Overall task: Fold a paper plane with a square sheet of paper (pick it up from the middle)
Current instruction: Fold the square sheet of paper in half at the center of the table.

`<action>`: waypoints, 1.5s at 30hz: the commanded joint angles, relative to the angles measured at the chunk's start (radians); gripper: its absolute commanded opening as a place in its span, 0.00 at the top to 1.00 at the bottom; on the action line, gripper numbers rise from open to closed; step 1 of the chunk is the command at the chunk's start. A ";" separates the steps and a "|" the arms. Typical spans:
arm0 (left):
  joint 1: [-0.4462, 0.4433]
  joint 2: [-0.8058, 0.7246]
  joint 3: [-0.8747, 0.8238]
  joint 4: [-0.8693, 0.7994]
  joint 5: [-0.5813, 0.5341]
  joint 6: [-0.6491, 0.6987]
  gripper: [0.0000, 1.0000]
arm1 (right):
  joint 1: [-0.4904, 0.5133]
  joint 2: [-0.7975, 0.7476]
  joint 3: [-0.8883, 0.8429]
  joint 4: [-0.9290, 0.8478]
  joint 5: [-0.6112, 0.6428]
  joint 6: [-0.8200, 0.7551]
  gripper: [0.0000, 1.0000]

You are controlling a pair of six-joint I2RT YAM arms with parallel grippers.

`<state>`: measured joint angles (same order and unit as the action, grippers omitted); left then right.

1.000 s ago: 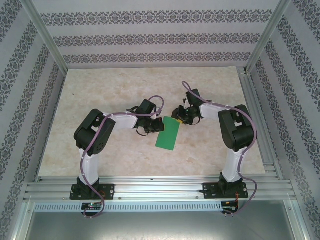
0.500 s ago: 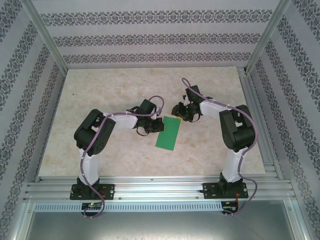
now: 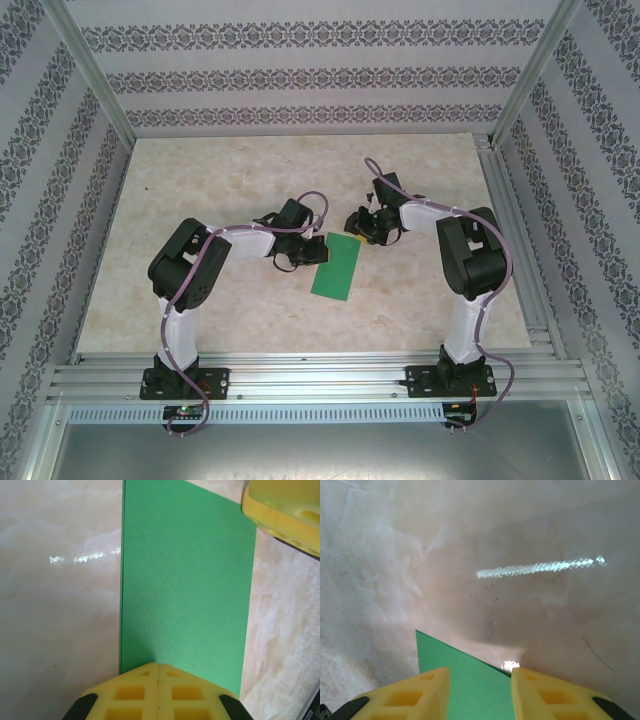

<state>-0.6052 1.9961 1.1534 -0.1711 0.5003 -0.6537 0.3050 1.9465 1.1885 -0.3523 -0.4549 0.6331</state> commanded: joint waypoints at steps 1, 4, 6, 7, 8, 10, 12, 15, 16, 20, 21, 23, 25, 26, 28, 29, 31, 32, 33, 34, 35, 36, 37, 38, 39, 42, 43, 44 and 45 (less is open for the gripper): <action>-0.020 0.031 -0.011 -0.091 -0.018 0.024 0.96 | -0.009 -0.098 -0.013 0.026 -0.023 0.001 0.62; -0.019 0.029 -0.014 -0.087 -0.018 0.019 0.96 | -0.007 -0.133 -0.051 0.046 -0.024 0.012 0.62; -0.019 0.029 -0.013 -0.087 -0.020 0.019 0.96 | -0.004 -0.134 -0.086 0.069 -0.033 0.026 0.62; -0.019 0.029 -0.011 -0.087 -0.020 0.019 0.96 | -0.002 -0.131 -0.102 0.085 -0.041 0.033 0.62; -0.019 0.030 -0.011 -0.087 -0.020 0.019 0.96 | 0.002 -0.126 -0.119 0.103 -0.049 0.040 0.62; -0.019 0.030 -0.009 -0.088 -0.018 0.019 0.96 | 0.011 -0.112 -0.147 0.133 -0.050 0.053 0.62; -0.019 0.031 -0.007 -0.092 -0.019 0.020 0.96 | 0.019 -0.088 -0.168 0.158 -0.056 0.060 0.62; -0.020 0.029 -0.006 -0.096 -0.019 0.023 0.96 | 0.015 -0.051 -0.182 0.152 -0.028 0.057 0.62; -0.018 0.029 -0.006 -0.098 -0.019 0.025 0.96 | 0.014 -0.045 -0.181 0.141 -0.016 0.053 0.62; -0.019 0.027 -0.010 -0.099 -0.020 0.027 0.96 | 0.013 -0.074 -0.154 0.108 -0.013 0.039 0.62; -0.019 0.027 -0.009 -0.100 -0.021 0.025 0.96 | 0.014 -0.090 -0.142 0.103 -0.016 0.036 0.62; -0.019 0.027 -0.010 -0.100 -0.021 0.025 0.96 | 0.010 -0.116 -0.124 0.102 -0.015 0.032 0.62; -0.019 0.027 -0.010 -0.098 -0.020 0.026 0.96 | 0.004 -0.126 -0.123 0.131 -0.019 0.039 0.62; -0.019 0.028 -0.010 -0.099 -0.022 0.023 0.96 | 0.000 -0.123 -0.128 0.157 -0.023 0.050 0.61; -0.019 0.028 -0.009 -0.097 -0.020 0.025 0.96 | -0.008 -0.100 -0.135 0.176 -0.027 0.059 0.62; -0.019 0.026 -0.010 -0.100 -0.020 0.025 0.96 | -0.010 -0.084 -0.137 0.186 -0.030 0.063 0.62; -0.019 0.027 -0.010 -0.101 -0.020 0.028 0.96 | -0.013 -0.057 -0.144 0.204 -0.037 0.069 0.62; -0.019 0.027 -0.011 -0.101 -0.020 0.028 0.96 | -0.014 -0.044 -0.147 0.204 -0.030 0.070 0.62; -0.019 0.028 -0.010 -0.101 -0.020 0.028 0.96 | -0.015 -0.035 -0.153 0.199 -0.014 0.069 0.62; -0.019 0.029 -0.010 -0.100 -0.020 0.028 0.96 | -0.015 -0.026 -0.153 0.191 0.004 0.066 0.62; -0.019 0.029 -0.011 -0.101 -0.020 0.029 0.96 | -0.019 -0.015 -0.149 0.175 0.017 0.061 0.62; -0.019 0.029 -0.012 -0.101 -0.020 0.028 0.96 | -0.023 -0.005 -0.145 0.164 0.019 0.057 0.63; -0.019 0.028 -0.011 -0.100 -0.020 0.029 0.96 | -0.024 0.001 -0.138 0.153 0.018 0.056 0.63; -0.019 0.029 -0.011 -0.100 -0.020 0.028 0.96 | -0.023 0.002 -0.132 0.144 0.010 0.054 0.63; -0.019 0.028 -0.009 -0.100 -0.020 0.028 0.96 | -0.024 -0.009 -0.131 0.151 -0.001 0.054 0.63; -0.020 0.025 -0.013 -0.102 -0.021 0.029 0.96 | -0.024 -0.060 -0.128 0.166 -0.026 0.060 0.62; -0.019 0.024 -0.014 -0.101 -0.021 0.030 0.96 | -0.024 -0.072 -0.127 0.174 -0.030 0.060 0.62; -0.019 0.024 -0.015 -0.100 -0.020 0.028 0.96 | -0.027 -0.081 -0.124 0.177 -0.034 0.060 0.62; -0.019 0.024 -0.016 -0.096 -0.019 0.026 0.96 | -0.029 -0.083 -0.120 0.178 -0.038 0.060 0.62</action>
<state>-0.6052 1.9957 1.1534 -0.1738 0.5003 -0.6533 0.2916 1.9007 1.0500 -0.1822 -0.4919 0.6895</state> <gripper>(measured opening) 0.067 0.378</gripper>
